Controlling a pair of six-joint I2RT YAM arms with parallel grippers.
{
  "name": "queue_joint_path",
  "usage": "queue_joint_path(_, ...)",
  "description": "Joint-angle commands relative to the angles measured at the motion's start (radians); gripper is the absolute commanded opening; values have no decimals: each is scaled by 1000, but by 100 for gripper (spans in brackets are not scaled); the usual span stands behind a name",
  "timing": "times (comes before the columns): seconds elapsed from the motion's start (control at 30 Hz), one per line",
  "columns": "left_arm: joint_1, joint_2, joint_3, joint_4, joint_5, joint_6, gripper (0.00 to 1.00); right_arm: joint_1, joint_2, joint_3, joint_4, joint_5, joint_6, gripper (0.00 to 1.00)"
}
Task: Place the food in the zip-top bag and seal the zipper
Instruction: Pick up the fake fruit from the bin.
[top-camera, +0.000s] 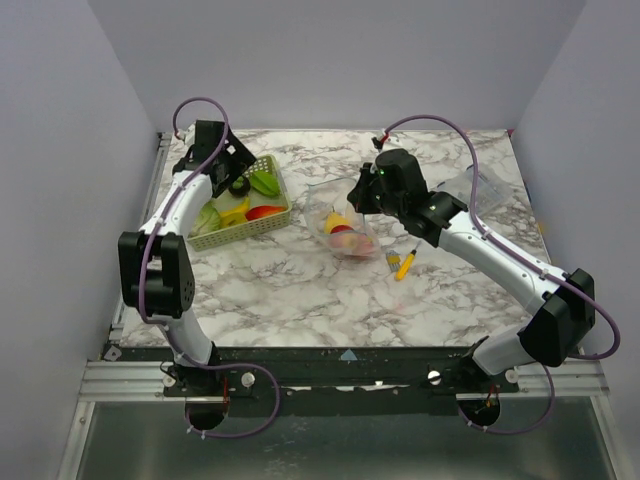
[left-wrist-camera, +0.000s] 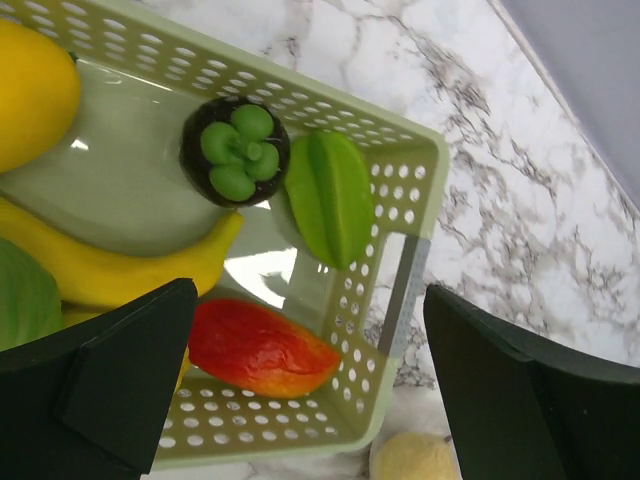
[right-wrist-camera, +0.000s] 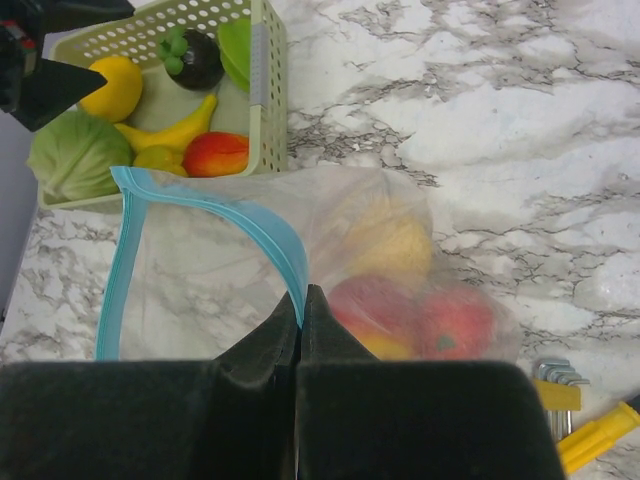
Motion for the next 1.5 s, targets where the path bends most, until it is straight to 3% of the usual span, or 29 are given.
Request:
queue_joint_path(0.0,46,126,144,-142,-74,-153,98,-3,6,-2,3,24,-18,0)
queue_joint_path(0.3,156,255,125,-63,96,-315,96,-3,20,8,-10,35,-19,0)
queue_joint_path(0.87,163,373,137,30,204,-373,87,-3,50,29,-21,26,-14,0)
queue_joint_path(1.2,165,417,163,72,248,-355,70,-3,45,29,-30,33,-10,0)
queue_joint_path(1.47,166,298,145,65,187,-239,47,-3,45,29,-32,45,-13,0)
